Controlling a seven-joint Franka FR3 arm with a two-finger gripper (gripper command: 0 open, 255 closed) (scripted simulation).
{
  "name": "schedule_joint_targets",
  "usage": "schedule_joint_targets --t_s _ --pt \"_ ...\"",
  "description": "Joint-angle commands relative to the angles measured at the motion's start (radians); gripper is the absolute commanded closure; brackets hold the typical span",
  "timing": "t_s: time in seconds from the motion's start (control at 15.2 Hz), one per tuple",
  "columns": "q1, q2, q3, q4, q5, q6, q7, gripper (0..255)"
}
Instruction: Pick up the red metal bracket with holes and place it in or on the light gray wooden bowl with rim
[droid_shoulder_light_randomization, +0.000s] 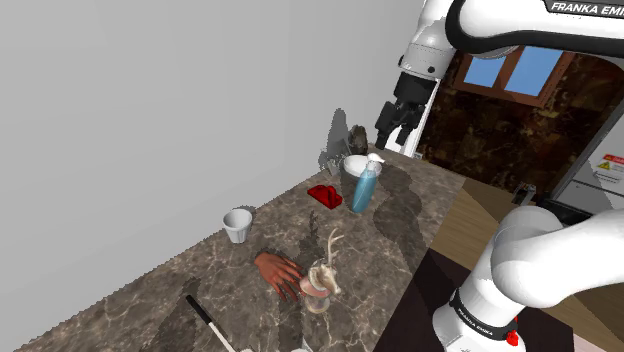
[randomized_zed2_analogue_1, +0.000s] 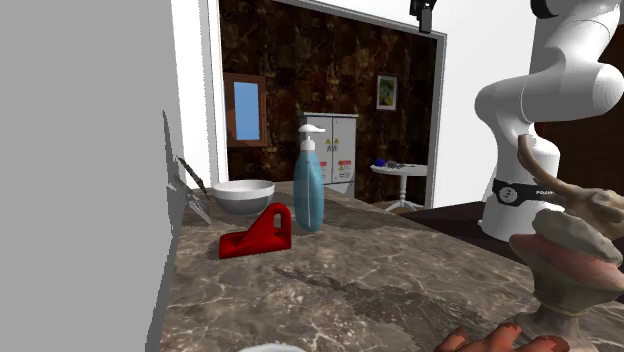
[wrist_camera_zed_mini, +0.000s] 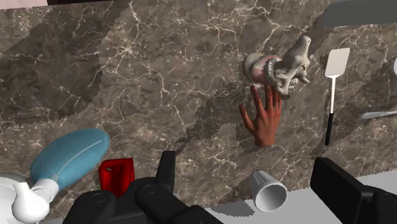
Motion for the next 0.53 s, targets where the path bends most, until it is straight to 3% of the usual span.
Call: schedule_joint_targets --t_s 0.0,0.46 --pt "0.000 0.000 0.000 0.000 0.000 0.000 0.000 0" --pt "-0.016 0.143 -0.043 -0.086 -0.037 0.233 -0.081 0"
